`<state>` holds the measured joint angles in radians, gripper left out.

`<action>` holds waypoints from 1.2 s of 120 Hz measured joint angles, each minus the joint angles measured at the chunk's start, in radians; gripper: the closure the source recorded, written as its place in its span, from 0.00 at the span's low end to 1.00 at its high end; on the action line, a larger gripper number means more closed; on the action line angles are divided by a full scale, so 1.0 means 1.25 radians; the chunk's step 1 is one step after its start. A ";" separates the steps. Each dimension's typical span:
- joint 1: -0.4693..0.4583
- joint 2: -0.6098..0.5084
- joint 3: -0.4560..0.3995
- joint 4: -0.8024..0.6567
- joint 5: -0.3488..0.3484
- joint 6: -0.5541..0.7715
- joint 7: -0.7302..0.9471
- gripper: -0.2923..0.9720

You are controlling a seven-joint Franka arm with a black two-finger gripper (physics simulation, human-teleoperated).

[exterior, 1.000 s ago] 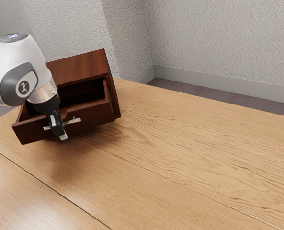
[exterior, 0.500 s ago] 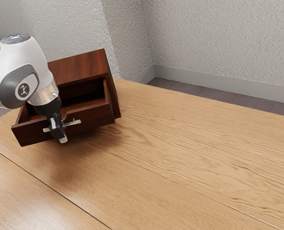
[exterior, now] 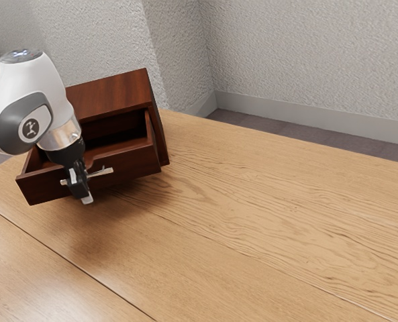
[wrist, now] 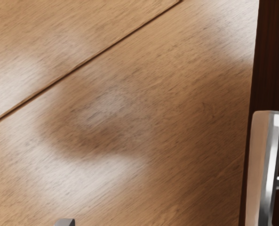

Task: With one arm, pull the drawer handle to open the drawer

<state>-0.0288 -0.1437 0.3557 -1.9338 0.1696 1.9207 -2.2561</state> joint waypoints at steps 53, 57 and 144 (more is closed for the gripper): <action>0.001 0.000 -0.001 0.001 0.001 -0.001 -0.001 0.48; 0.001 0.000 -0.001 0.001 0.002 0.000 -0.001 0.48; 0.001 -0.006 -0.002 0.009 -0.001 -0.019 -0.002 0.42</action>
<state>-0.0276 -0.1511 0.3537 -1.9220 0.1686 1.8970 -2.2584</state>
